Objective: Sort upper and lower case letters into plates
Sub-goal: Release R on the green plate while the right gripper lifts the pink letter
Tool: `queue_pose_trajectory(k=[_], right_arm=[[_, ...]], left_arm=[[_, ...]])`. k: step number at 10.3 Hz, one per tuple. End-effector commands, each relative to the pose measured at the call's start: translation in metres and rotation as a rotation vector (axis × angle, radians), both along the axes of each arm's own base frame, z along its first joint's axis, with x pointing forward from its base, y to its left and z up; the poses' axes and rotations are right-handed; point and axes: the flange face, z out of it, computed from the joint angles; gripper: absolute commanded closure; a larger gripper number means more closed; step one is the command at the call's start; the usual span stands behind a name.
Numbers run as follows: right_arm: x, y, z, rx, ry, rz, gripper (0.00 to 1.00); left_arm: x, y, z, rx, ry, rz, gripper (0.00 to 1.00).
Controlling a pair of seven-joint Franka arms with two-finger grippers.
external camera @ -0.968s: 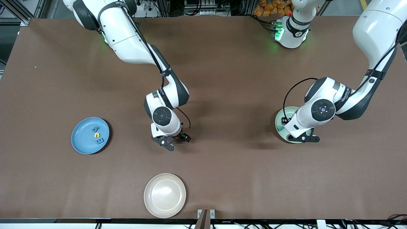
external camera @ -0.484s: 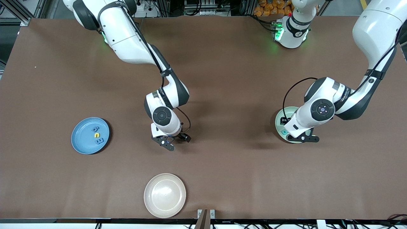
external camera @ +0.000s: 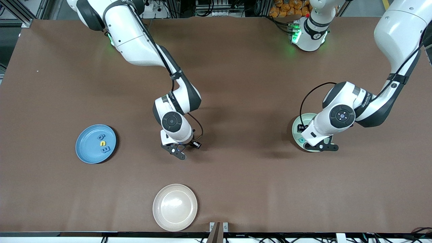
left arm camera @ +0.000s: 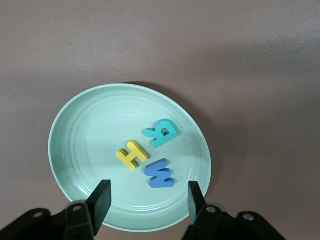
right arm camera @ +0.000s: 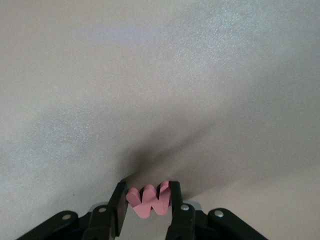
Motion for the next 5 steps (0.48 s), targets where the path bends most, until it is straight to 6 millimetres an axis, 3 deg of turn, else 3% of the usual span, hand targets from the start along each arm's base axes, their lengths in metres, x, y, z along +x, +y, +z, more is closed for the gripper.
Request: queue_pose_trajectory(k=[1, 3, 5], right_arm=[[-0.007, 0.001, -0.007, -0.003, 0.007, -0.009, 1.0], [-0.004, 0.001, 0.006, 0.005, -0.001, -0.002, 1.0], [0.006, -0.007, 0.031, 0.025, -0.028, 0.002, 1.0]], left_arm=[[0.0, -0.009, 0.006, -0.017, 0.0, 0.0, 0.39], [-0.001, -0.024, 0.011, -0.039, 0.003, 0.017, 0.46], [-0.008, -0.061, 0.017, -0.031, -0.018, 0.048, 0.46]])
